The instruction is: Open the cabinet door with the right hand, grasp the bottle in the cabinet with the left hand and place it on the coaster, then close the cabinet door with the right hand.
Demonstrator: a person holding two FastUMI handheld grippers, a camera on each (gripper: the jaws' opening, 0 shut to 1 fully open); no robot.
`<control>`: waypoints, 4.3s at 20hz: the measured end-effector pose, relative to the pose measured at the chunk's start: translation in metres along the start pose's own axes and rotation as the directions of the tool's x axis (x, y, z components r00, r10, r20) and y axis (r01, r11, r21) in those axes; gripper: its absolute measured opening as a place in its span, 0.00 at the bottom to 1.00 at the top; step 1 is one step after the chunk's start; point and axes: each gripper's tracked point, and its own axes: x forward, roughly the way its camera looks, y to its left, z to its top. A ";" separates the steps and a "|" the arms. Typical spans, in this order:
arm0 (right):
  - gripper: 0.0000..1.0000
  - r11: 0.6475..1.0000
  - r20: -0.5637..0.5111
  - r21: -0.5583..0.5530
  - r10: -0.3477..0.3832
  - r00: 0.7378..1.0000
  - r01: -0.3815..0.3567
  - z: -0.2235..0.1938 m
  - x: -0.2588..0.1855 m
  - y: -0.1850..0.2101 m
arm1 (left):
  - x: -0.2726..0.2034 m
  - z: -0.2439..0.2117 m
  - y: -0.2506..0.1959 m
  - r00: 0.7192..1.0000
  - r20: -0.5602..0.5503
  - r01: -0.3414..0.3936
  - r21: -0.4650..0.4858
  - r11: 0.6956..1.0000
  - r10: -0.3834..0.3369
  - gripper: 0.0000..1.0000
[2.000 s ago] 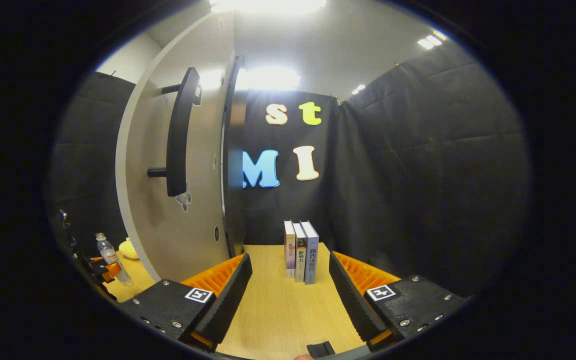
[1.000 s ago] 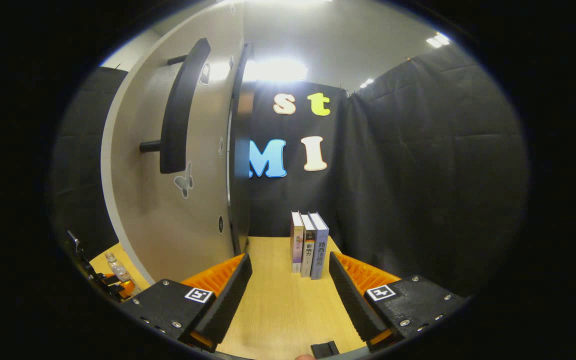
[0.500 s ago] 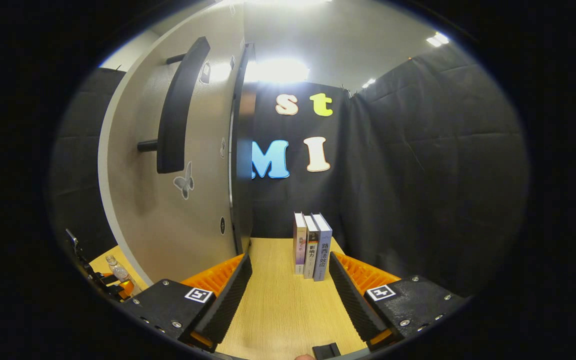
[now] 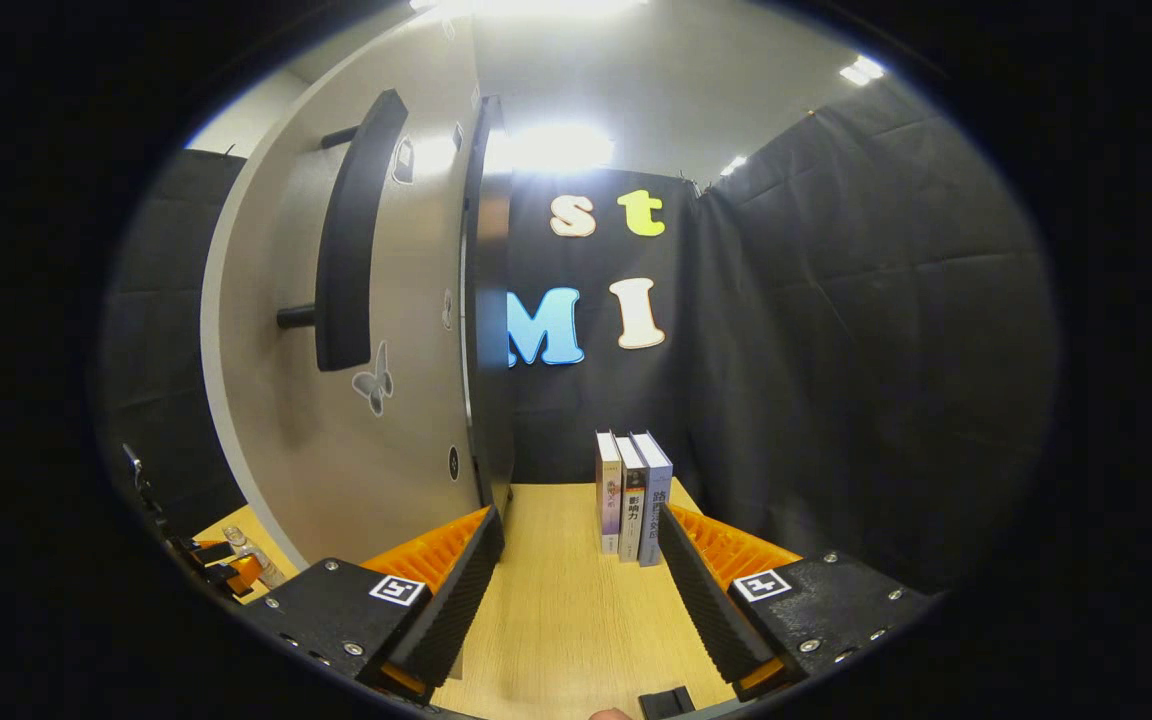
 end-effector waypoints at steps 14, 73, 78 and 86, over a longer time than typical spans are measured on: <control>0.95 0.993 0.159 0.066 -0.111 0.981 0.101 0.086 -0.015 -0.017 | -0.064 0.131 0.024 0.995 0.097 -0.027 0.046 0.999 0.023 0.84; 0.93 0.995 0.245 -0.031 0.097 0.965 -0.092 0.116 -0.025 0.263 | -0.081 0.157 0.214 0.984 0.174 -0.020 -0.011 1.000 0.022 0.77; 0.94 0.992 0.225 -0.051 0.125 0.966 -0.116 0.106 -0.014 0.276 | -0.081 0.155 0.224 0.985 0.167 -0.036 -0.017 0.999 0.039 0.81; 0.92 0.994 0.235 -0.050 0.110 0.966 -0.101 0.100 -0.017 0.266 | -0.073 0.166 0.217 0.983 0.179 -0.025 -0.007 1.000 0.026 0.79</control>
